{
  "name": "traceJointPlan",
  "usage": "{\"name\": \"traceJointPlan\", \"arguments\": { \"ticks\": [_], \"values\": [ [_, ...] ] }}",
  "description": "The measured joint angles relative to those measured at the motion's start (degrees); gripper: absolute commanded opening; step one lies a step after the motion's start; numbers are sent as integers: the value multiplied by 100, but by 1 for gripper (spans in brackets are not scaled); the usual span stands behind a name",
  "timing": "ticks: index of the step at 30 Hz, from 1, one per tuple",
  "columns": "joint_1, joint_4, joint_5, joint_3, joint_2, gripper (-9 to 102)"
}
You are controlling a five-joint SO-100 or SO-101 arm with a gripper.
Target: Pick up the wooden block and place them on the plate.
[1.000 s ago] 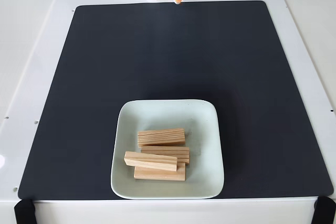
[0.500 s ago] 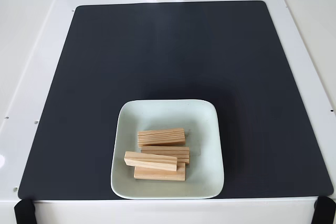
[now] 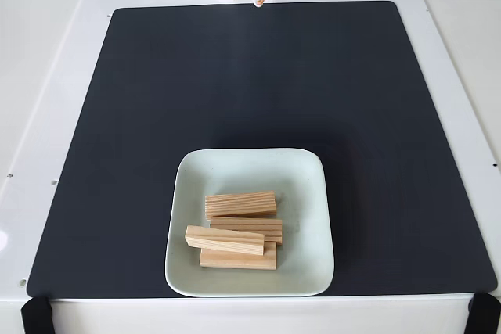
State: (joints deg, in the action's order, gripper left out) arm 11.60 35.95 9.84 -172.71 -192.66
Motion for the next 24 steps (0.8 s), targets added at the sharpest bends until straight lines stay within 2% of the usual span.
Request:
{"name": "traceJointPlan", "arguments": {
  "ticks": [12,17,24],
  "values": [
    [-202,35,18,-853,-35,-1],
    [-79,800,18,-853,-35,-1],
    [-88,914,18,-853,-35,-1]
  ]
}}
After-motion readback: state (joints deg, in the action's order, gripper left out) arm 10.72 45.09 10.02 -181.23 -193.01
